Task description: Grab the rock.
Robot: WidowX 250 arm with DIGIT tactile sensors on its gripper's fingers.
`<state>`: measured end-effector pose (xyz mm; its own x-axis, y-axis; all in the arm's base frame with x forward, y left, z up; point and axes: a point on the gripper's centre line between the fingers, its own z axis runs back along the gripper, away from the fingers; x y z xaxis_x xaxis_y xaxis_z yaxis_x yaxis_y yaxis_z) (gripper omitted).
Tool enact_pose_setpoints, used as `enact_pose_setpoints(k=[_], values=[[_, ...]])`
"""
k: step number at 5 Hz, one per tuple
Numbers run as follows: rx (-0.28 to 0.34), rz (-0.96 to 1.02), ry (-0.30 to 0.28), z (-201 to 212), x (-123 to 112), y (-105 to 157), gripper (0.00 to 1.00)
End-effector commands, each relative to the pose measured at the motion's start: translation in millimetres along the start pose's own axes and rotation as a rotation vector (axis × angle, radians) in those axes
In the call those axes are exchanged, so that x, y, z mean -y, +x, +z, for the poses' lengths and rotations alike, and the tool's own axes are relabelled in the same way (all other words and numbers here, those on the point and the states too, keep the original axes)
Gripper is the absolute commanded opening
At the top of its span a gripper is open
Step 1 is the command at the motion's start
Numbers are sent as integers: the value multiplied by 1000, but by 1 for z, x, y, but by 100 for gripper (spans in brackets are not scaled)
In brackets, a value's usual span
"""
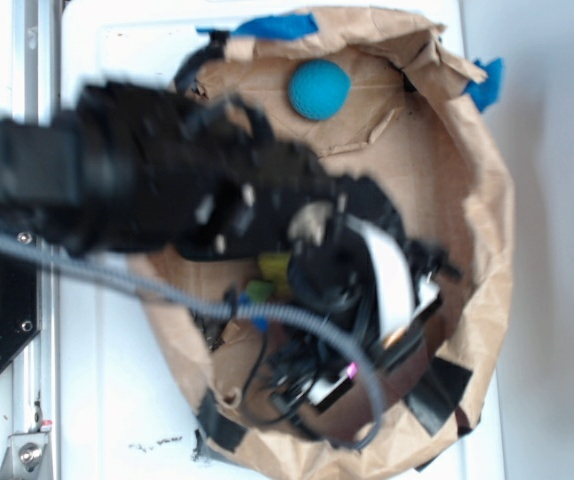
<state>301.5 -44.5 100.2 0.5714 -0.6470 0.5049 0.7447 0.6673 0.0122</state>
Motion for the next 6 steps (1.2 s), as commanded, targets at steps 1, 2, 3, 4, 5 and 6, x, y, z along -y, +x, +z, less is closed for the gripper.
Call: enact_pose_setpoints(k=[1,2,3,4,5,6], values=[[-255,456,220,104,3,14,0],[-251,513,262,137,22,10,0],[-290,572,269,152,33,3,0],[-308,644,255,152,23,-2,0],[-311,689,261,150,18,-4,0],[-311,687,279,148,25,-4,0]])
